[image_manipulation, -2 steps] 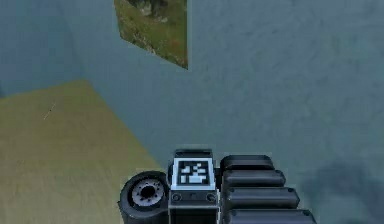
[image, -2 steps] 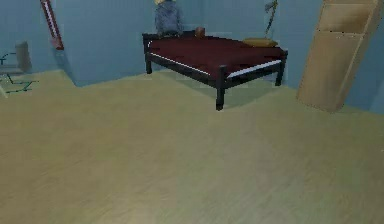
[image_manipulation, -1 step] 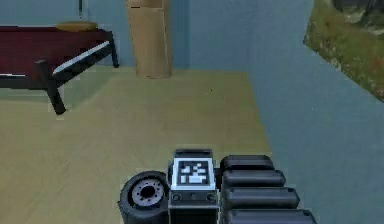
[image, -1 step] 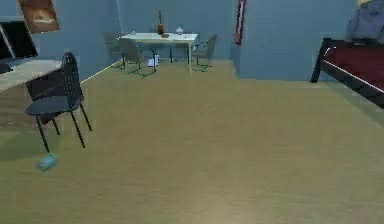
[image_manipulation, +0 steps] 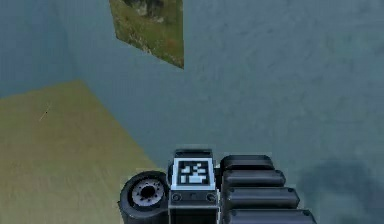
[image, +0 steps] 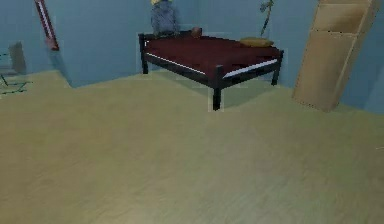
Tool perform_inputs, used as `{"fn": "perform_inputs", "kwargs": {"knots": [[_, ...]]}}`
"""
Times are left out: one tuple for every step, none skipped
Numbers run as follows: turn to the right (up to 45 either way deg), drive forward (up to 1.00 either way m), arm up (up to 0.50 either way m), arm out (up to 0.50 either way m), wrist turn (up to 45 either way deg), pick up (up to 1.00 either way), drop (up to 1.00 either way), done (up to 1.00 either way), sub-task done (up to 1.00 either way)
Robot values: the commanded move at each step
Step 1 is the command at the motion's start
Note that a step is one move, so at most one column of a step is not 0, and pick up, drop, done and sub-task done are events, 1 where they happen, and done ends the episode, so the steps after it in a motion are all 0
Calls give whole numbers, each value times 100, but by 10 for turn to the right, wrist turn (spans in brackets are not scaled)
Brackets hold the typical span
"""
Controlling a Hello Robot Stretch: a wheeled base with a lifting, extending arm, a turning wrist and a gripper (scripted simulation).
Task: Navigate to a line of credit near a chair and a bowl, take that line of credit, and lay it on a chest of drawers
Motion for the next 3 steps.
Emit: {"fn": "perform_inputs", "kwargs": {"knots": [[210,0,0,0,0,0,0,0,0],[0,0,0,14,0,0,0,0,0],[0,0,0,0,450,0,0,0,0]]}}
